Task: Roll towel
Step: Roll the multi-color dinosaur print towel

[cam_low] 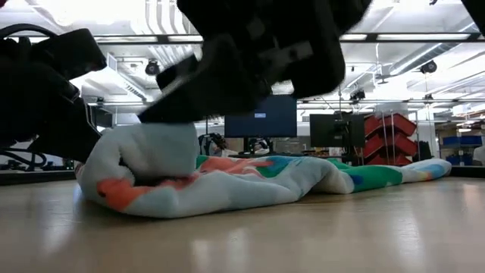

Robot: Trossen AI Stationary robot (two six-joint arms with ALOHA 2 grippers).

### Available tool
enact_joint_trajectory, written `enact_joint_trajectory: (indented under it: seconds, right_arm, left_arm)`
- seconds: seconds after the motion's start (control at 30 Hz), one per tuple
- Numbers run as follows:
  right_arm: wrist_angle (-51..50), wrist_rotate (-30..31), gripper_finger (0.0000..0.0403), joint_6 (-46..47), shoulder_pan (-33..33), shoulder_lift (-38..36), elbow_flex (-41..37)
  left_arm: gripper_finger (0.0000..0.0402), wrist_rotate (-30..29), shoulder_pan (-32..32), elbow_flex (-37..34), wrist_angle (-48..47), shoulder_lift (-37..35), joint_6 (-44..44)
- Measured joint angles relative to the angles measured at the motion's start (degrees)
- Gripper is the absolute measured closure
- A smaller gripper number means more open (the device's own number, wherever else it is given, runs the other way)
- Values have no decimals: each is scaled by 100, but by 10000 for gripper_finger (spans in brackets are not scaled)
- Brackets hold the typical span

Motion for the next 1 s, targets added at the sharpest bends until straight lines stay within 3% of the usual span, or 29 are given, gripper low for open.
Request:
enact_joint_trajectory:
  seconds: [0.23,0.37,0.53,0.67,0.8,0.87,1.0]
  right_arm:
    - [958,-14,403,545,-108,280,-590]
    - [1096,-55,403,655,-114,376,-597]
    - [1011,21,403,647,-122,287,-589]
    - [895,725,403,554,-181,34,-588]
    - [702,2353,403,497,-400,-120,-451]
    - [639,2893,403,432,-623,-105,-300]
    - [295,2983,403,596,-1082,149,261]
  left_arm:
    - [283,-129,21,44,-433,-415,4]
    - [283,-276,62,37,-788,-540,-4]
    - [283,-38,195,-48,-854,-432,-135]
    - [283,6,221,-72,-853,-363,-149]
    - [283,10,223,-76,-831,-356,-149]
    - [283,18,223,-76,-798,-356,-149]
    - [283,22,223,-76,-755,-356,-142]
